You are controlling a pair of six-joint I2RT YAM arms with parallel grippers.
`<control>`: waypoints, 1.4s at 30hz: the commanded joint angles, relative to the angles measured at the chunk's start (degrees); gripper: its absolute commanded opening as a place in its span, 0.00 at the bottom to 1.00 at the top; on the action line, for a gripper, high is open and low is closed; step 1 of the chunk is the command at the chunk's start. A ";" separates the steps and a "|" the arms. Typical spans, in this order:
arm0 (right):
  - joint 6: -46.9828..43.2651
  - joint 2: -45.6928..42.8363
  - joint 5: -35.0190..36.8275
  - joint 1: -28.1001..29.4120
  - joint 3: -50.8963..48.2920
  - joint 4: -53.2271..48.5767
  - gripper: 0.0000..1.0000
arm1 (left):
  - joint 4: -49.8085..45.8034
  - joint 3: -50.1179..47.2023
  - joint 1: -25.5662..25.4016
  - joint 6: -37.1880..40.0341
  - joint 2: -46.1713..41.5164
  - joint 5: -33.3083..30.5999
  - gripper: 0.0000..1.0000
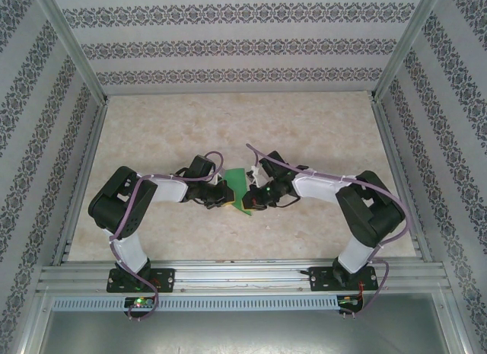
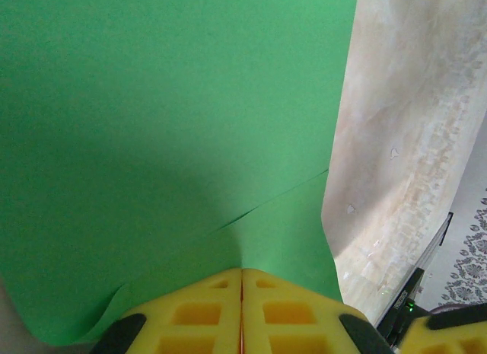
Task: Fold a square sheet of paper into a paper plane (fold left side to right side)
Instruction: Third fold the triangle at the center of the table.
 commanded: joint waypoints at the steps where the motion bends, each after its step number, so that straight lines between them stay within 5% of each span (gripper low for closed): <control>1: 1.47 1.55 -1.59 0.50 0.19 0.80 0.03 | -5.52 -0.85 -0.40 0.34 3.59 -5.78 0.09; 42: 4.13 6.01 2.51 1.14 -4.35 -3.27 0.00 | -6.05 -1.23 0.39 0.22 3.39 -6.13 0.09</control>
